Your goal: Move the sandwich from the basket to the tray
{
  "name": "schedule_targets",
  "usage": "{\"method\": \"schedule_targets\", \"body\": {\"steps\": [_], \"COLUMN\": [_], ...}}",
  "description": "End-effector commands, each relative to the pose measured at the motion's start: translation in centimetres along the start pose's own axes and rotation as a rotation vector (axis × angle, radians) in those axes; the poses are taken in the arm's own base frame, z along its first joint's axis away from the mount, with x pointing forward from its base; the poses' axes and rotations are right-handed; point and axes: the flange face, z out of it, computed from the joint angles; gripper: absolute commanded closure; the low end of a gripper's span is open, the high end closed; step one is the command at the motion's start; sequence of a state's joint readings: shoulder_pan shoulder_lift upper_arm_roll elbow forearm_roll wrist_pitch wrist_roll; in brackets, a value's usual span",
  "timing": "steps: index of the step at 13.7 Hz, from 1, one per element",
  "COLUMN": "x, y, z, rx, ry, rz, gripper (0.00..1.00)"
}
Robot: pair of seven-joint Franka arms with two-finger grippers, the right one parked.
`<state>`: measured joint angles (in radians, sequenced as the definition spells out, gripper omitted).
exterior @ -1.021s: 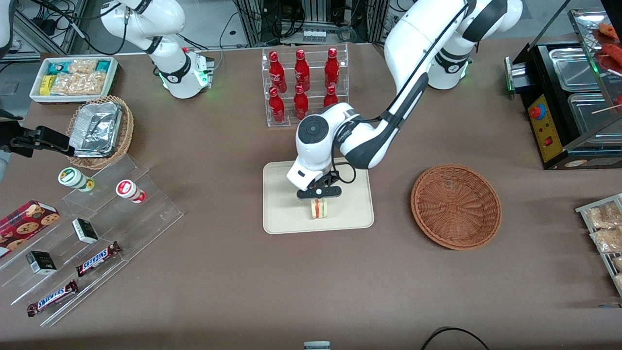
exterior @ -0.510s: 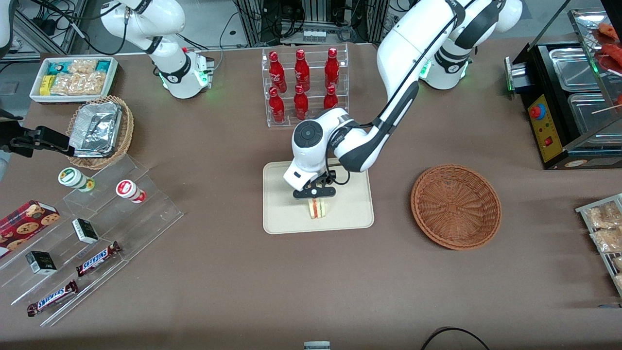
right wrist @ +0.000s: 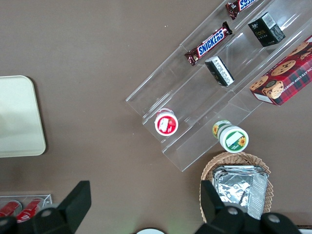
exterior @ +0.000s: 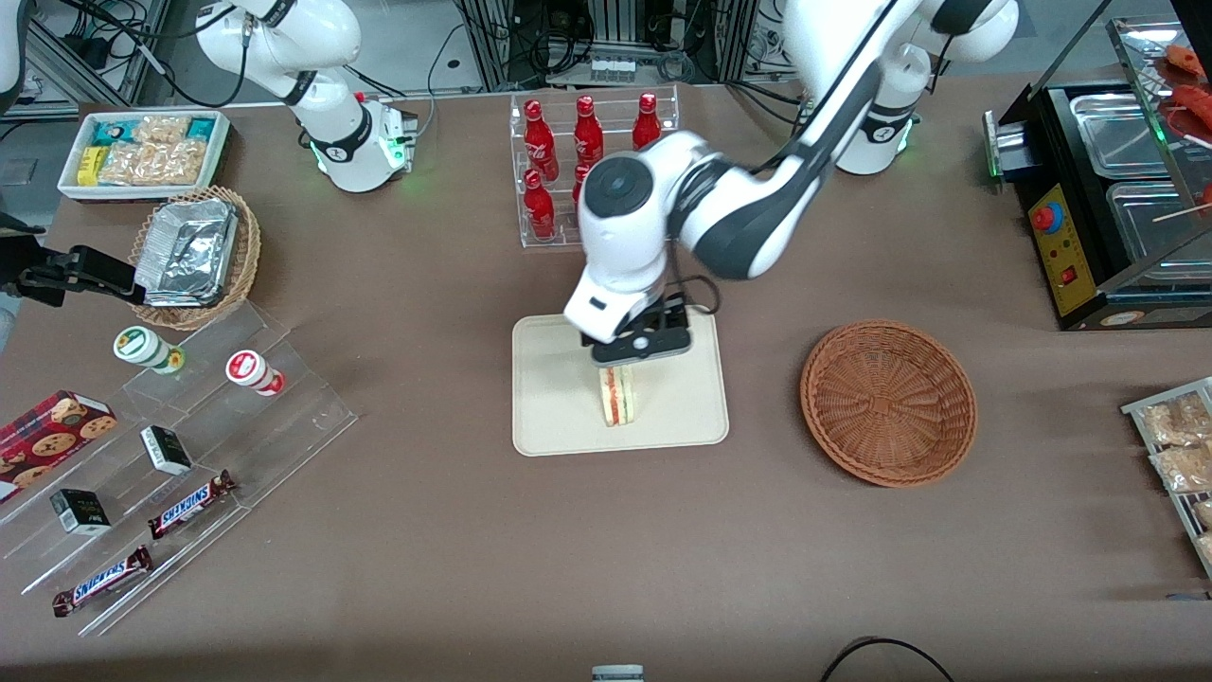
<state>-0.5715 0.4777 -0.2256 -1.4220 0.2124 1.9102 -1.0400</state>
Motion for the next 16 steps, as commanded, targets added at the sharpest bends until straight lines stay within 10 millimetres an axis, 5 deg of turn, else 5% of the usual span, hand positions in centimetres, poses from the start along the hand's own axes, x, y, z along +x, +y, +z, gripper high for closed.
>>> {"method": "schedule_targets", "body": {"steps": [1, 6, 11, 16], "x": [2.3, 6.9, 10.6, 13.1], "y": [-5.6, -17.8, -28.8, -36.8], "z": [-5.9, -14.2, -16.6, -17.3], "rx": [0.013, 0.023, 0.022, -0.006], "ry": [-0.001, -0.07, -0.104, -0.133], "rz": [-0.059, 0.02, 0.106, 0.254], "gripper": [0.0, 0.0, 0.0, 0.0]}}
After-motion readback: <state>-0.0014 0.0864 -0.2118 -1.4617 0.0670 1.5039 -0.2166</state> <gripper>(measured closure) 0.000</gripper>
